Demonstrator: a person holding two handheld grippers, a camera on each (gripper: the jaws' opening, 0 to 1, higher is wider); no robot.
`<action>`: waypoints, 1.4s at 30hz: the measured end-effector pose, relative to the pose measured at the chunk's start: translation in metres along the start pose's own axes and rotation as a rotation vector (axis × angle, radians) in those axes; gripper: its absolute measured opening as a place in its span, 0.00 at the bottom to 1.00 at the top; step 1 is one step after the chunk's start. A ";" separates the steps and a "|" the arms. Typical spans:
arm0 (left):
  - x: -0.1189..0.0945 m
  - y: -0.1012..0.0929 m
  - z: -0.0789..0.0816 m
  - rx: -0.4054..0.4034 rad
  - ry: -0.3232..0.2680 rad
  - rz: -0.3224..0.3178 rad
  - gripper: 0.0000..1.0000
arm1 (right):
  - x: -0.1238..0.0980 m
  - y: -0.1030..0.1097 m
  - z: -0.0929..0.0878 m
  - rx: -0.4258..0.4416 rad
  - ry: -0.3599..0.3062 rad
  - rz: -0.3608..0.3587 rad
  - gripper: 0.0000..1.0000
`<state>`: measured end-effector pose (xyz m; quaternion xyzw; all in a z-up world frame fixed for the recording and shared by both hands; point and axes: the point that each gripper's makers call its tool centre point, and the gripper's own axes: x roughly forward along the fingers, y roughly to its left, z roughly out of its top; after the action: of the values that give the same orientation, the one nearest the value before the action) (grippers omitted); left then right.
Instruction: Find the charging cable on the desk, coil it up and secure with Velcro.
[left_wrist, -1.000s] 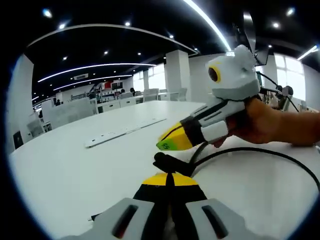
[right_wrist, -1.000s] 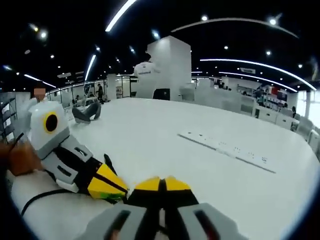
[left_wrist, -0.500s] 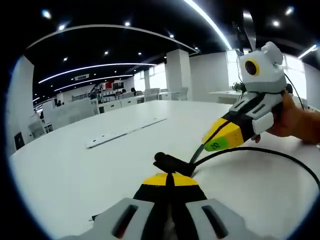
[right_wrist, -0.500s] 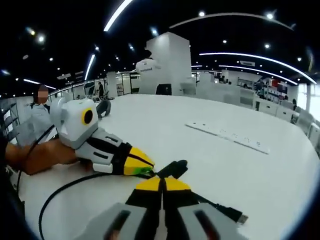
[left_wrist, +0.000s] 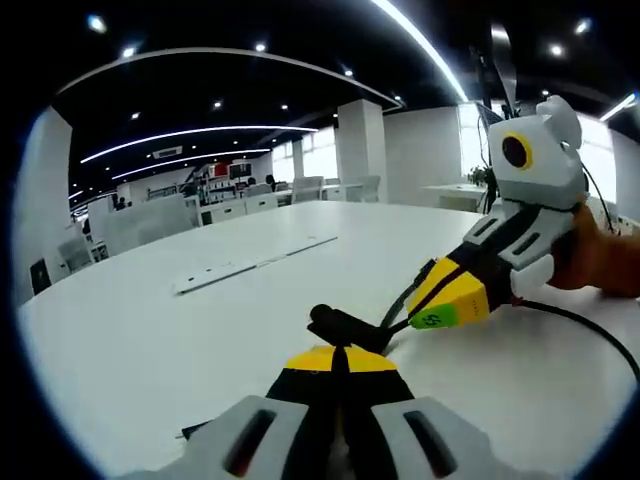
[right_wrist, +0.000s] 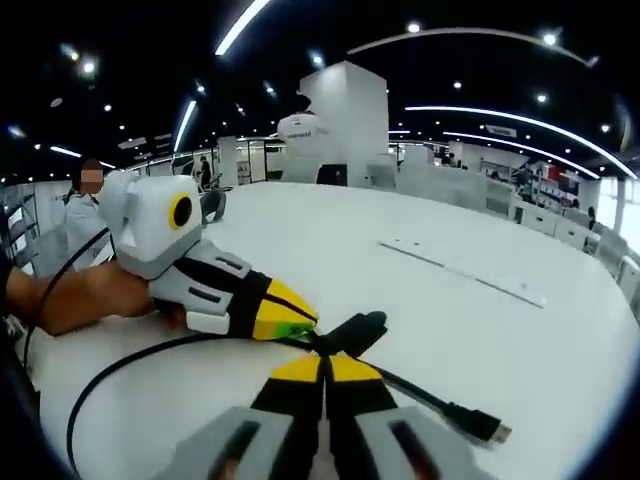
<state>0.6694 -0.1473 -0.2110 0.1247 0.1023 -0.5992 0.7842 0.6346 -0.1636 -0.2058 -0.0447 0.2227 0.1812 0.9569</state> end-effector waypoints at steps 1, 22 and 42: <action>0.000 0.000 0.000 0.003 -0.001 0.002 0.02 | 0.000 -0.001 -0.001 -0.001 0.003 -0.001 0.02; -0.011 -0.001 -0.005 -0.106 0.056 0.039 0.09 | 0.000 0.001 -0.003 -0.035 0.004 -0.024 0.15; -0.019 -0.004 -0.005 -0.149 0.063 0.029 0.26 | 0.000 0.001 -0.004 -0.044 0.007 -0.043 0.30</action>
<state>0.6609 -0.1296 -0.2104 0.0863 0.1694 -0.5744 0.7962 0.6324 -0.1639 -0.2092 -0.0709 0.2212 0.1652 0.9585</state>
